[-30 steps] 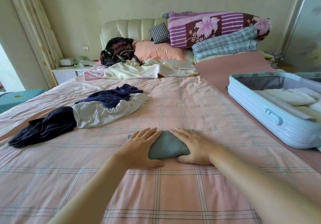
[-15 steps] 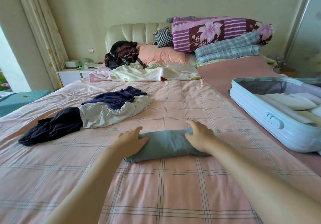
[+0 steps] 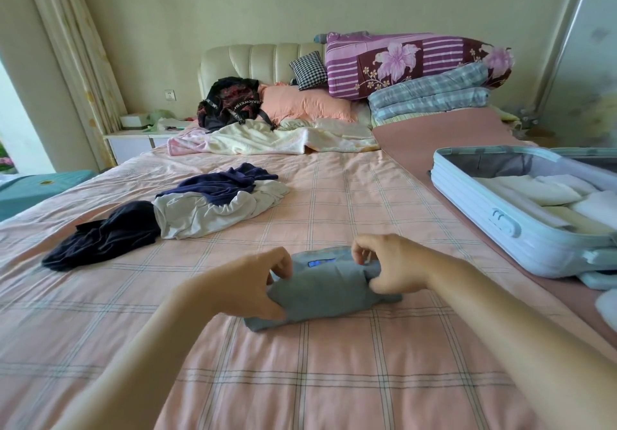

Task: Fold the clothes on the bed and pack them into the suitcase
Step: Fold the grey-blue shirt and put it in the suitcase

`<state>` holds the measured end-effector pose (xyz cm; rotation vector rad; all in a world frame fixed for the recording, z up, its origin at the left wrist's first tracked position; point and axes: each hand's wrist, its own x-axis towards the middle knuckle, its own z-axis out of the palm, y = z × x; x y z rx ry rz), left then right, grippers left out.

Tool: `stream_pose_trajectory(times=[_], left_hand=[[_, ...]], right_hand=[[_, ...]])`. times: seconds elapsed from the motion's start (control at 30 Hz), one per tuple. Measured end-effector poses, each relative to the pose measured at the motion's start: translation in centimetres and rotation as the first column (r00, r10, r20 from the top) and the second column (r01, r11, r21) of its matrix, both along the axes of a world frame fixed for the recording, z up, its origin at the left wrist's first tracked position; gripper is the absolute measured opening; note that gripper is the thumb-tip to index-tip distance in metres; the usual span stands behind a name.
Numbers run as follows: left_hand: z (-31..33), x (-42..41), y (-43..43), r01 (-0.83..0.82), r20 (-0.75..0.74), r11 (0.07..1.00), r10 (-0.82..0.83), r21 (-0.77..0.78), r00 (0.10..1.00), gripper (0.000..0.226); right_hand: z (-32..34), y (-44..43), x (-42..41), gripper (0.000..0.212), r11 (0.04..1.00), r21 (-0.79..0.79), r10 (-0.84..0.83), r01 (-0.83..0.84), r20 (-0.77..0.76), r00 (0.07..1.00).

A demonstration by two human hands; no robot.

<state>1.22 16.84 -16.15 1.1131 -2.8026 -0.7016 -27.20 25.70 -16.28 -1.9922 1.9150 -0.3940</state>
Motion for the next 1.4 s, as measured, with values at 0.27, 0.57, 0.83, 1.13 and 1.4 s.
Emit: stream_pose_trajectory(times=[0.27,0.57,0.83,1.13,1.4], left_hand=[[-2.3,-0.9,4.0,0.006,-0.037,0.997,-0.009,-0.077,0.999,0.006],[-1.4,-0.6,5.8,0.008,0.084,0.999,-0.003,-0.053,0.996,0.024],[-2.8,-1.3,7.0,0.018,0.073,0.992,-0.009,-0.126,0.997,0.023],[-5.9,-2.1,9.8,0.12,-0.052,0.88,-0.161,-0.459,0.986,0.035],[-5.3,-2.5,8.2,0.109,0.275,0.984,-0.066,-0.142,0.959,0.07]], right_hand=[[-1.0,4.1,2.6,0.043,0.996,0.093,0.002,-0.001,-0.011,1.0],[-0.3,5.7,3.5,0.013,0.999,0.037,0.032,-0.024,-0.23,0.973],[-3.0,6.3,4.7,0.037,0.996,0.085,0.03,0.001,-0.365,0.931],[-3.9,8.7,6.4,0.046,0.95,-0.16,0.154,-0.266,-0.502,0.851],[-4.3,8.6,5.3,0.026,0.987,-0.12,0.023,-0.111,-0.571,0.821]])
